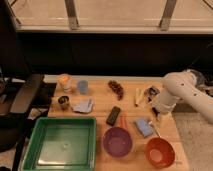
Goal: Place banana in plastic cup
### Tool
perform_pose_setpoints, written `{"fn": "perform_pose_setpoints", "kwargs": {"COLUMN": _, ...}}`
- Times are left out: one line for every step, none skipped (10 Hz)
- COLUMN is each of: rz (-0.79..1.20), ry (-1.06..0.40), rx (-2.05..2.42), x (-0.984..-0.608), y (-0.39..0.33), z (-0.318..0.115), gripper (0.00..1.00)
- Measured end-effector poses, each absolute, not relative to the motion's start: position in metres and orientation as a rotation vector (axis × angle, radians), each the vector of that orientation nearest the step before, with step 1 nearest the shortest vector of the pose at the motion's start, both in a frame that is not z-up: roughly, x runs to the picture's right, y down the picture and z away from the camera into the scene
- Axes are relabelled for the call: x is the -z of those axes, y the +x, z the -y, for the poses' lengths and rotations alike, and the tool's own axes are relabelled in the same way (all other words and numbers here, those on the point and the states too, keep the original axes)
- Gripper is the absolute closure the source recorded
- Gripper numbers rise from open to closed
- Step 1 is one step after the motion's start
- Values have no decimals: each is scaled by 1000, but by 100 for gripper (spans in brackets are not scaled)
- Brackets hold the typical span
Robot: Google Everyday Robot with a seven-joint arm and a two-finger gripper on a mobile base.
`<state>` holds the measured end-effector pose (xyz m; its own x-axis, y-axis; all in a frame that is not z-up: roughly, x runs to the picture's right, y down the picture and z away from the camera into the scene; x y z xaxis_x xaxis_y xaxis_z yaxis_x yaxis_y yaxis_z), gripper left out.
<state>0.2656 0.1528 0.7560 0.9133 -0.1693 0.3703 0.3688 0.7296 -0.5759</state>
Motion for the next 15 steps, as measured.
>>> {"fn": "perform_pose_setpoints", "kwargs": {"rz": 304, "ry": -694, "rx": 301, "x": -756, "y": 266, "z": -153, "gripper": 28}}
{"fn": "perform_pose_setpoints", "kwargs": {"rz": 304, "ry": -694, "rx": 301, "x": -756, "y": 266, "z": -153, "gripper": 28}}
{"fn": "perform_pose_setpoints", "kwargs": {"rz": 303, "ry": -694, "rx": 303, "x": -756, "y": 266, "z": -153, "gripper": 28}}
{"fn": "perform_pose_setpoints", "kwargs": {"rz": 297, "ry": -692, "rx": 313, "x": -755, "y": 266, "z": -153, "gripper": 28}}
{"fn": "perform_pose_setpoints", "kwargs": {"rz": 274, "ry": -667, "rx": 362, "x": -756, "y": 261, "z": -144, "gripper": 28}}
{"fn": "perform_pose_setpoints", "kwargs": {"rz": 261, "ry": -651, "rx": 402, "x": -760, "y": 256, "z": -135, "gripper": 28}}
{"fn": "perform_pose_setpoints", "kwargs": {"rz": 252, "ry": -630, "rx": 450, "x": -765, "y": 248, "z": -119, "gripper": 28}}
{"fn": "perform_pose_setpoints", "kwargs": {"rz": 241, "ry": -605, "rx": 508, "x": -775, "y": 239, "z": -99, "gripper": 28}}
{"fn": "perform_pose_setpoints", "kwargs": {"rz": 243, "ry": -580, "rx": 575, "x": -788, "y": 224, "z": -74, "gripper": 28}}
{"fn": "perform_pose_setpoints", "kwargs": {"rz": 260, "ry": -565, "rx": 649, "x": -798, "y": 207, "z": -54, "gripper": 28}}
{"fn": "perform_pose_setpoints", "kwargs": {"rz": 275, "ry": -554, "rx": 698, "x": -804, "y": 192, "z": -41, "gripper": 28}}
{"fn": "perform_pose_setpoints", "kwargs": {"rz": 283, "ry": -547, "rx": 727, "x": -808, "y": 183, "z": -34, "gripper": 28}}
{"fn": "perform_pose_setpoints", "kwargs": {"rz": 281, "ry": -548, "rx": 731, "x": -809, "y": 184, "z": -33, "gripper": 28}}
{"fn": "perform_pose_setpoints", "kwargs": {"rz": 277, "ry": -550, "rx": 730, "x": -808, "y": 187, "z": -34, "gripper": 28}}
{"fn": "perform_pose_setpoints", "kwargs": {"rz": 278, "ry": -551, "rx": 731, "x": -808, "y": 186, "z": -34, "gripper": 28}}
